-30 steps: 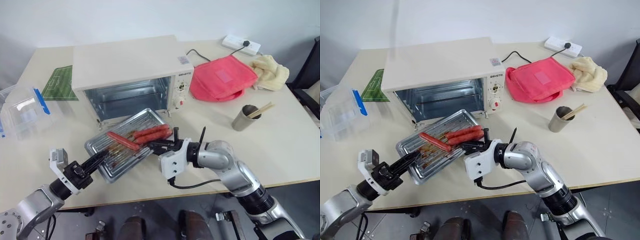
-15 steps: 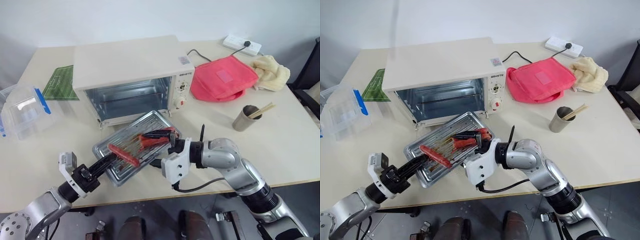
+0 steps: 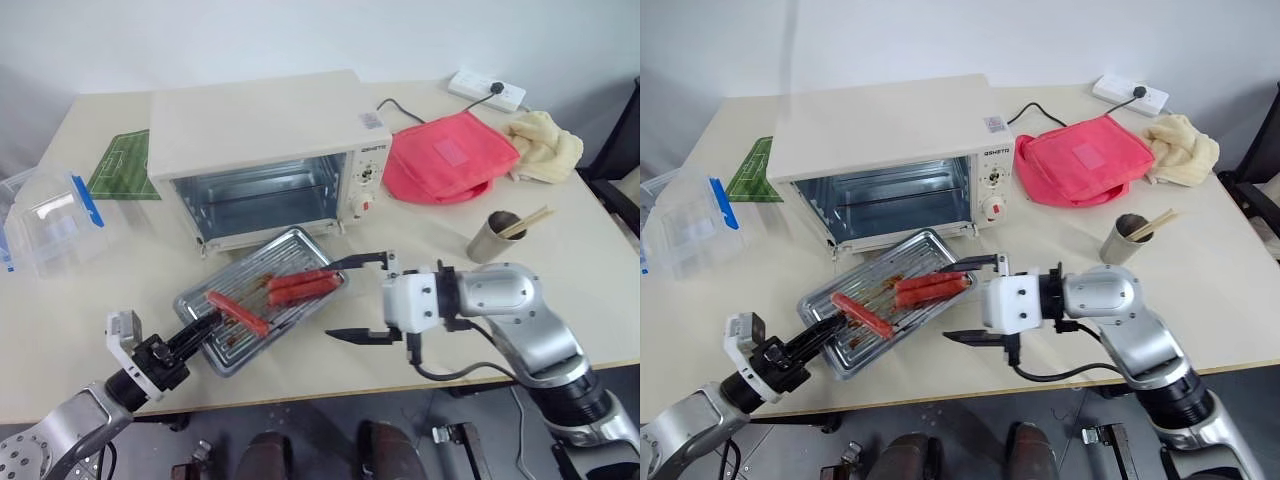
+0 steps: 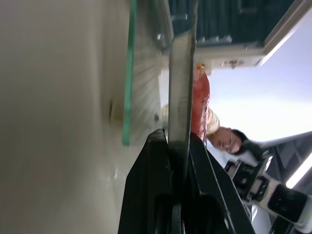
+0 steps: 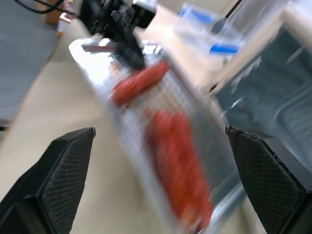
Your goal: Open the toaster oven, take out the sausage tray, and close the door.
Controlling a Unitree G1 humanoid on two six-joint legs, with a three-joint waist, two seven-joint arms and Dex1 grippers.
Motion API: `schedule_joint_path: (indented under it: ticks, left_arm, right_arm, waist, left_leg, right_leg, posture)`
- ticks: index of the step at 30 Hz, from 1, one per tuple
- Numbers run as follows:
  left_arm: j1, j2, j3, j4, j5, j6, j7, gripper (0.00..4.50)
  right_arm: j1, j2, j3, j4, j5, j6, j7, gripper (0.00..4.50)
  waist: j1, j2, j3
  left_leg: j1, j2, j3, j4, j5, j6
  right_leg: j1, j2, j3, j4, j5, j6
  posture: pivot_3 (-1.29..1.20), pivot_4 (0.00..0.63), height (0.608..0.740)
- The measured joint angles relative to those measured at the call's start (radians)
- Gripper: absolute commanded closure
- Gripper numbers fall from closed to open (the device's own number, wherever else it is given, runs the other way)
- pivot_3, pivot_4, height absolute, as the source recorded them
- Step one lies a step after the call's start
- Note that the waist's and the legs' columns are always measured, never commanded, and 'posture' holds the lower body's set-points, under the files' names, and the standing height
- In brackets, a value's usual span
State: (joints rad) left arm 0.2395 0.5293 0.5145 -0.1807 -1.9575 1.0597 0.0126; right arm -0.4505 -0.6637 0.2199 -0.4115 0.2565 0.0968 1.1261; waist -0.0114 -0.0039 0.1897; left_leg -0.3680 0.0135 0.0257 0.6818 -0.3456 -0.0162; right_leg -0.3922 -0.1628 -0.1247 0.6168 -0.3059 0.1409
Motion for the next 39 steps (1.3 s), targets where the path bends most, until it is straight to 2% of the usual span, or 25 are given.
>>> schedule_joint_path:
  ticks: [8,11,12,15,24,26,33,39]
  left_arm:
    - [0.036,-0.032,0.059,-0.005,0.000,0.006,-0.001,4.50]
    - [0.067,-0.050,0.073,-0.020,0.000,0.006,-0.007,4.50]
    - [0.082,-0.057,0.081,-0.034,0.000,0.004,-0.009,4.50]
    - [0.117,-0.081,0.114,-0.061,0.000,-0.008,-0.013,4.50]
    - [0.246,-0.179,0.214,-0.131,0.000,-0.068,-0.036,4.50]
    - [0.275,-0.192,0.237,-0.141,0.000,-0.085,-0.046,4.50]
    - [0.310,-0.234,0.286,-0.161,0.000,-0.106,-0.050,4.50]
    - [0.369,-0.313,0.307,-0.161,0.000,-0.115,-0.050,4.50]
  right_arm:
    - [0.007,-0.068,-0.046,-0.005,0.104,0.067,0.064,0.03]
    - [0.003,-0.070,-0.052,0.082,0.087,0.039,0.072,0.03]
    - [0.003,-0.071,-0.052,0.130,0.068,0.023,0.073,0.20]
    - [0.000,-0.073,-0.050,0.239,0.011,-0.043,0.073,0.87]
    - [-0.022,-0.022,-0.030,0.472,-0.090,-0.201,0.058,4.02]
    - [-0.043,0.003,-0.026,0.511,-0.102,-0.221,0.055,4.44]
    - [-0.077,0.041,-0.015,0.589,-0.146,-0.294,0.036,4.44]
    - [-0.098,0.087,-0.006,0.664,-0.177,-0.372,-0.007,4.44]
  waist:
    - [0.013,0.000,0.000]
    - [0.013,-0.001,0.000]
    - [0.012,-0.001,0.000]
    - [0.011,-0.001,0.000]
    - [0.010,-0.001,0.000]
    - [0.010,-0.001,0.000]
    - [0.011,-0.002,0.000]
    - [0.002,-0.005,-0.002]
  left_leg:
    - [0.000,0.000,0.003,0.000,0.000,0.001]
    - [0.000,0.000,0.004,0.000,0.000,0.001]
    - [0.000,0.000,0.004,0.000,0.000,0.001]
    - [0.000,0.000,0.005,0.000,0.000,0.002]
    - [0.000,0.000,0.006,0.000,-0.001,0.002]
    - [0.000,0.000,0.006,0.001,-0.001,0.002]
    - [0.000,0.000,0.007,0.001,-0.001,0.002]
    - [0.004,0.003,0.010,0.000,-0.001,0.002]
  right_leg:
    - [0.000,0.000,0.002,-0.003,0.000,0.000]
    - [0.001,0.000,0.002,-0.004,0.001,-0.001]
    - [0.001,0.000,0.002,-0.004,0.001,-0.001]
    - [0.001,0.000,0.002,-0.005,0.001,-0.001]
    - [0.000,0.000,0.003,-0.008,0.001,-0.001]
    - [0.000,0.000,0.003,-0.009,0.001,-0.001]
    - [0.000,0.001,0.004,-0.010,0.002,-0.002]
    - [0.001,0.003,0.007,-0.009,0.002,-0.003]
  posture:
    - [0.00,0.150,0.740]
    - [0.00,0.150,0.740]
    - [0.00,0.150,0.740]
    - [0.00,0.150,0.740]
    - [0.00,0.150,0.740]
    - [0.00,0.150,0.740]
    - [0.00,0.150,0.740]
    - [0.00,0.150,0.740]
